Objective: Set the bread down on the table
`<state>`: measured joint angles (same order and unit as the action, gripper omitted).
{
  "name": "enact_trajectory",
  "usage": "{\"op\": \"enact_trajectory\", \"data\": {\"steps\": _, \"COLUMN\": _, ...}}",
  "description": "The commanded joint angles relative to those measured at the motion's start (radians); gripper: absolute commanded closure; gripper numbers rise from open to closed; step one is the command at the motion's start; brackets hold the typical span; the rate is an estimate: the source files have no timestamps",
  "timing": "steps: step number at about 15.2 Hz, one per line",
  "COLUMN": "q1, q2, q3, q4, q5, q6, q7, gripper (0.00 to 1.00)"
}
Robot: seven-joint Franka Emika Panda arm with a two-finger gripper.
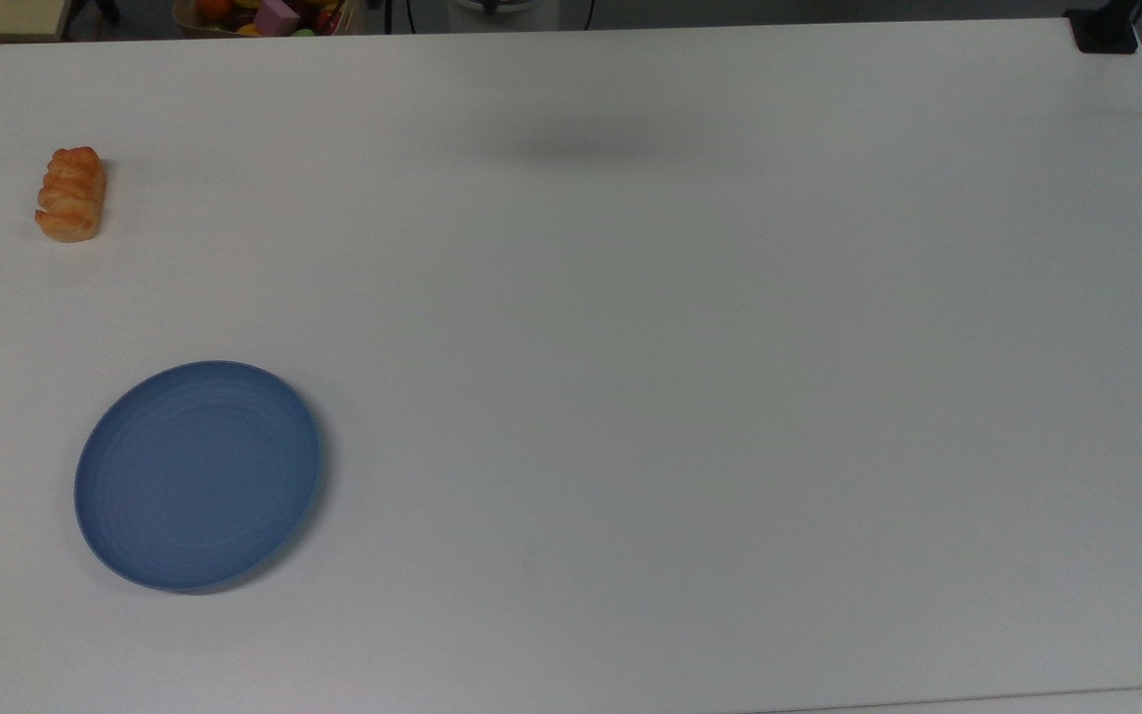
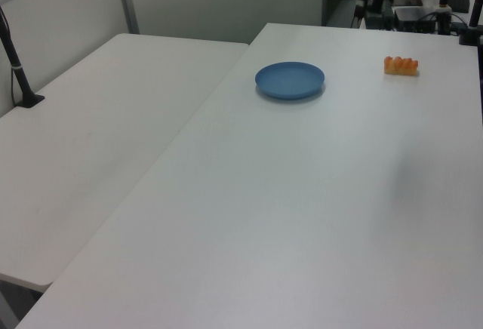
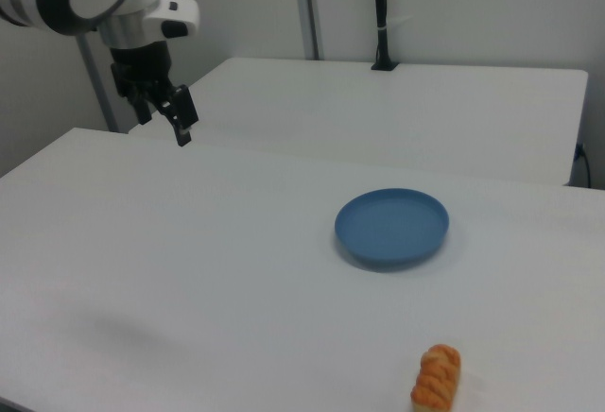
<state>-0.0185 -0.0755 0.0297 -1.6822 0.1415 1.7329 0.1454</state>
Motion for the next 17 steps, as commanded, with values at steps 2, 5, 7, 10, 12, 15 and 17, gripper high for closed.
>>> {"op": "enact_trajectory", "data": {"steps": 2, "q1": 0.045, "q2": -0.004, "q3": 0.009, "q4": -0.013, "q5": -0.040, "q6": -0.015, "q7": -0.059, "gripper": 0.00}}
{"op": "enact_trajectory", "data": {"steps": 5, "q1": 0.098, "q2": 0.011, "q3": -0.031, "q4": -0.025, "q5": -0.077, "q6": -0.004, "q7": -0.156, "gripper": 0.00}}
{"op": "enact_trajectory", "data": {"steps": 7, "q1": 0.107, "q2": 0.016, "q3": -0.051, "q4": -0.028, "q5": -0.079, "q6": 0.011, "q7": -0.263, "gripper": 0.00}}
{"op": "enact_trajectory", "data": {"steps": 10, "q1": 0.100, "q2": 0.019, "q3": -0.059, "q4": -0.033, "q5": -0.077, "q6": 0.028, "q7": -0.306, "gripper": 0.00}}
{"op": "enact_trajectory", "data": {"steps": 12, "q1": 0.100, "q2": 0.029, "q3": -0.059, "q4": -0.031, "q5": -0.079, "q6": 0.037, "q7": -0.306, "gripper": 0.00}}
{"op": "enact_trajectory", "data": {"steps": 15, "q1": 0.106, "q2": 0.031, "q3": -0.059, "q4": -0.031, "q5": -0.077, "q6": 0.033, "q7": -0.305, "gripper": 0.00}}
{"op": "enact_trajectory", "data": {"steps": 17, "q1": 0.107, "q2": 0.040, "q3": -0.059, "q4": -0.031, "q5": -0.077, "q6": 0.036, "q7": -0.303, "gripper": 0.00}}
